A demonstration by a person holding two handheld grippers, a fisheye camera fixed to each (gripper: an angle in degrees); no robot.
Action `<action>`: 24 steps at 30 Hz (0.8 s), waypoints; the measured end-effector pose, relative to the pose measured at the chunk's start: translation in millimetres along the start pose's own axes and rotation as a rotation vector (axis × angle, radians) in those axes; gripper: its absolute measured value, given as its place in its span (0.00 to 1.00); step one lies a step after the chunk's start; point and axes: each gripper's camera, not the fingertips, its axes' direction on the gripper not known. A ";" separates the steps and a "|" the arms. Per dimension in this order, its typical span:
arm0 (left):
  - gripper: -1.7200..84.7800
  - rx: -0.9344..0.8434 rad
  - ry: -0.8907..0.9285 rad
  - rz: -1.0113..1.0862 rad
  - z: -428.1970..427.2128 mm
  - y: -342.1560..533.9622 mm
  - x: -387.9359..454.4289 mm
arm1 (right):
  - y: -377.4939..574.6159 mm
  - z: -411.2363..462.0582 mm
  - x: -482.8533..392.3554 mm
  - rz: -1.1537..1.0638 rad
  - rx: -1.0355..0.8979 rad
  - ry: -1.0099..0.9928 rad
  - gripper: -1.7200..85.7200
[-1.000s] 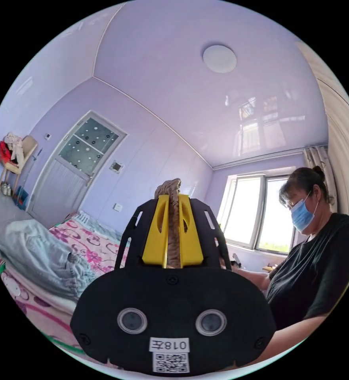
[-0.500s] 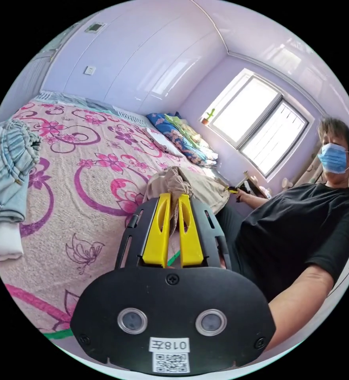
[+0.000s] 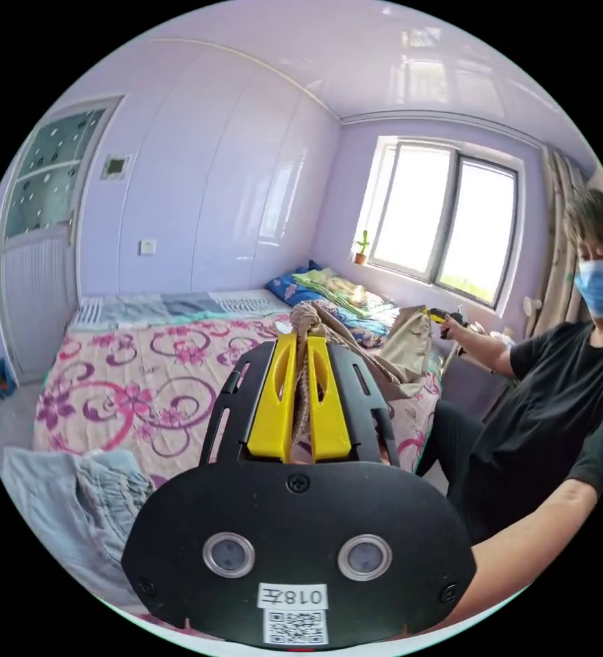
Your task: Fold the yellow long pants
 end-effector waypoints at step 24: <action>0.18 -0.141 -0.005 -0.912 5.6 228.4 72.8 | 98.2 -44.9 135.5 0.152 -0.276 0.431 0.05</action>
